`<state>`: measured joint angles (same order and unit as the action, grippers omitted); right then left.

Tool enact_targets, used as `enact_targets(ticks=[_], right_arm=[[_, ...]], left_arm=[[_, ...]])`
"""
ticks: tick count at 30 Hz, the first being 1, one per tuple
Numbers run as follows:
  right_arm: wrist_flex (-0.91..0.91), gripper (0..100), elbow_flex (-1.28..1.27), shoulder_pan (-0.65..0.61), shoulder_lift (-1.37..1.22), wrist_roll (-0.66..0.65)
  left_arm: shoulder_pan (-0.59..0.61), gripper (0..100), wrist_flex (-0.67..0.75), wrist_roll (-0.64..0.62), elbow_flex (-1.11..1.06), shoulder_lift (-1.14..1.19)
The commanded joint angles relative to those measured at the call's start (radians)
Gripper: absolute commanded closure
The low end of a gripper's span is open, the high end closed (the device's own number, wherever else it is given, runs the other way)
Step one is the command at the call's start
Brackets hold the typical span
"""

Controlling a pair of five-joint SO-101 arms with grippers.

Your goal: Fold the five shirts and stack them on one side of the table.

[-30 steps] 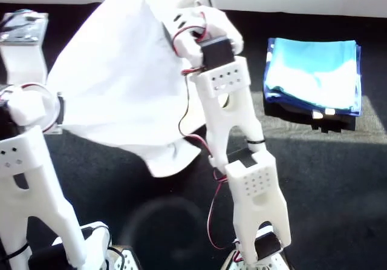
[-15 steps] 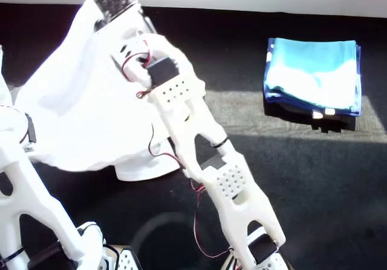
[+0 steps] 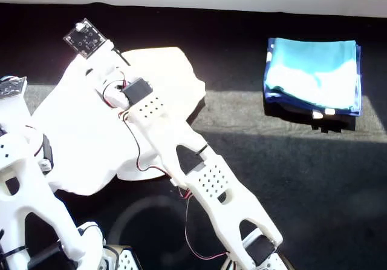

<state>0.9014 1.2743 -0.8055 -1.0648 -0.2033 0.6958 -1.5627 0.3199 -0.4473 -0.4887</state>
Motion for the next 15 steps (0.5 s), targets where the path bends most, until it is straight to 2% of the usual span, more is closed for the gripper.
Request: enact_targets(ticks=[1,8,15], right_arm=[[0.101,83.6,0.097,0.047,0.133,-0.008],[0.305,83.6,0.278,0.097,0.205,-0.003],[0.466,83.6,0.303,0.008,0.185,-0.003]], left_arm=[[0.013,99,0.044,0.008,-0.001,-0.013],[0.012,99,0.087,0.006,-0.002,-0.008],[0.007,99,0.117,0.006,-0.001,-0.008]])
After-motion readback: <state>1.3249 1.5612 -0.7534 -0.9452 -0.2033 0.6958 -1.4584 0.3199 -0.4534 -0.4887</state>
